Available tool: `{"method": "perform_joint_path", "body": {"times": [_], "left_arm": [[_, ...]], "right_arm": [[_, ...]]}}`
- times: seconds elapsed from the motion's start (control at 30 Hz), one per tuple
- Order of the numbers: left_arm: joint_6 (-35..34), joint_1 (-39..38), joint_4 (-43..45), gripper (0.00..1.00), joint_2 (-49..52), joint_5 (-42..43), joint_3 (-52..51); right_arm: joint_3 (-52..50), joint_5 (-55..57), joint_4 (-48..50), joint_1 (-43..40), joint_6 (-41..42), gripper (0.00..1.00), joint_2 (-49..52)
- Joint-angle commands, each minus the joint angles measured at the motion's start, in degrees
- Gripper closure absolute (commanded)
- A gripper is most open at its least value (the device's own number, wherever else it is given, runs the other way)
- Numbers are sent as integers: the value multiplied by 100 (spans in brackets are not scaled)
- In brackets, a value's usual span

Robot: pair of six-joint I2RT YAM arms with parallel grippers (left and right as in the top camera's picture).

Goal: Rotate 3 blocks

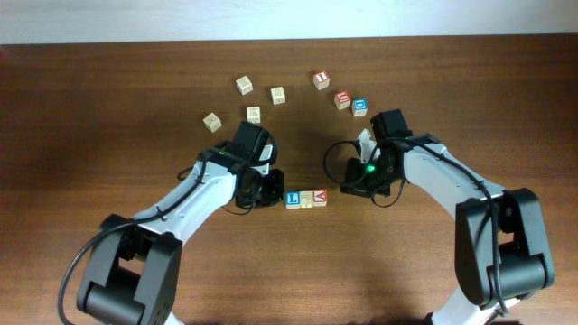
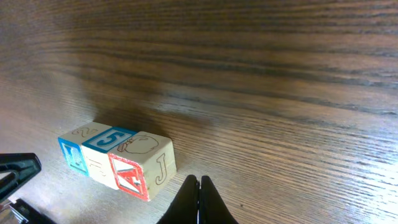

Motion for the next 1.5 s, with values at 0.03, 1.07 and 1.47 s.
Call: {"method": "perform_joint_path", "body": {"times": [0.03, 1.07, 1.47], "left_arm": [[96, -90, 120, 100, 195, -37, -44], [214, -98, 461, 100, 474, 236, -44], [-72, -131, 529, 100, 601, 87, -44]], "right_arm": [[-35, -4, 116, 199, 26, 96, 55], [-407, -664, 442, 229, 201, 96, 125], [-407, -706, 420, 229, 243, 96, 129]]}}
